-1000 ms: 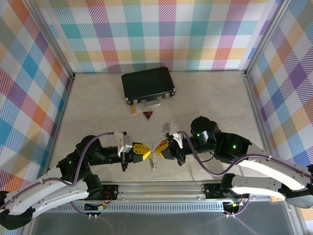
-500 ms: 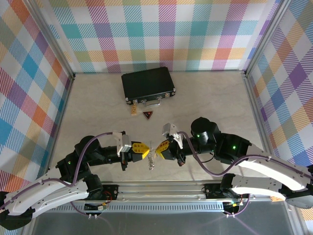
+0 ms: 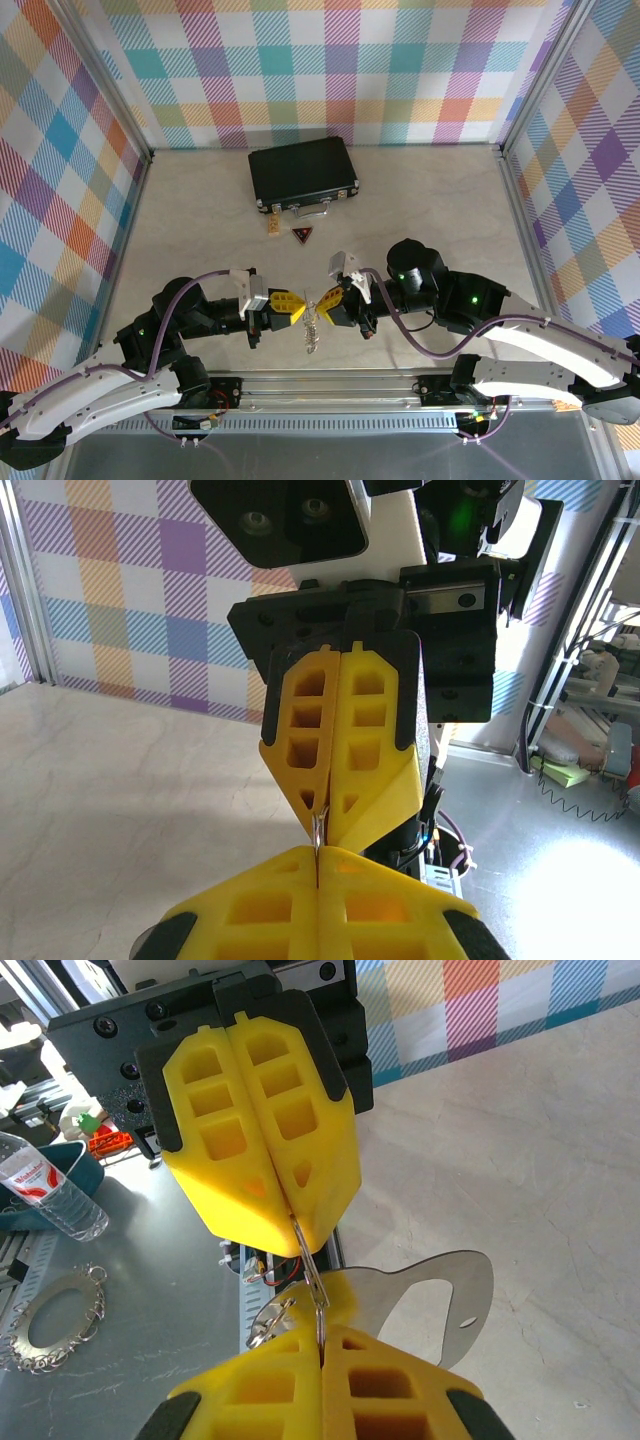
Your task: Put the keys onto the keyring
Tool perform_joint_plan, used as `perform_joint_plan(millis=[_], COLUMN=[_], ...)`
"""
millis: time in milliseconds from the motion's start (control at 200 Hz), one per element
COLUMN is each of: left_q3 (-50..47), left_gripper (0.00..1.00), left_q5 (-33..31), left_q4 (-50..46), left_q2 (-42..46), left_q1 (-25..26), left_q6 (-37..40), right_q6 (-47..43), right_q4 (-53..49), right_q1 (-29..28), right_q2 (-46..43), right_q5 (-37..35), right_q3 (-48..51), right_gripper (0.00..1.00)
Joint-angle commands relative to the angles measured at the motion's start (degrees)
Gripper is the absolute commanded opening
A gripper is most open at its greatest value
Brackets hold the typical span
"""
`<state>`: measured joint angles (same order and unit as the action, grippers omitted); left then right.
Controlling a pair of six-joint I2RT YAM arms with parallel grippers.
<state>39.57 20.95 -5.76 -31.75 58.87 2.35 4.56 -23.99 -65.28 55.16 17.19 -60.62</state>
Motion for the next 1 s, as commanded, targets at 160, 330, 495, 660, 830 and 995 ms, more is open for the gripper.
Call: perform_joint_plan(millis=[160, 330, 495, 660, 830, 995], left_q3=[-0.1, 0.1, 0.4, 0.7, 1.1, 1.5], left_gripper=[0.00, 0.00, 0.00, 0.00, 0.00, 0.00], left_q5=[1.0, 1.2, 1.3, 1.4, 1.3, 1.3], left_q4=[1.4, 1.3, 0.9, 0.5, -0.3, -0.8], left_q2=[0.1, -0.4, -0.8, -1.4, -1.6, -2.1], left_q1=[0.5, 0.5, 0.5, 0.5, 0.5, 0.5], left_q6=[0.4, 0.4, 0.5, 0.8, 1.1, 1.3], right_q6=[0.6, 0.8, 0.6, 0.4, -0.1, -0.6], right_q4=[3.3, 3.8, 3.7, 3.4, 2.6, 2.0], right_q1=[-0.2, -0.2, -0.2, -0.2, -0.2, -0.2], right_q2=[-0.8, -0.7, -0.8, -0.7, -0.9, -0.9], right_q5=[2.3, 3.2, 3.9, 4.1, 3.5, 3.5], right_q3=[0.3, 0.5, 0.2, -0.1, -0.6, -1.2], right_gripper=[0.00, 0.00, 0.00, 0.00, 0.00, 0.00])
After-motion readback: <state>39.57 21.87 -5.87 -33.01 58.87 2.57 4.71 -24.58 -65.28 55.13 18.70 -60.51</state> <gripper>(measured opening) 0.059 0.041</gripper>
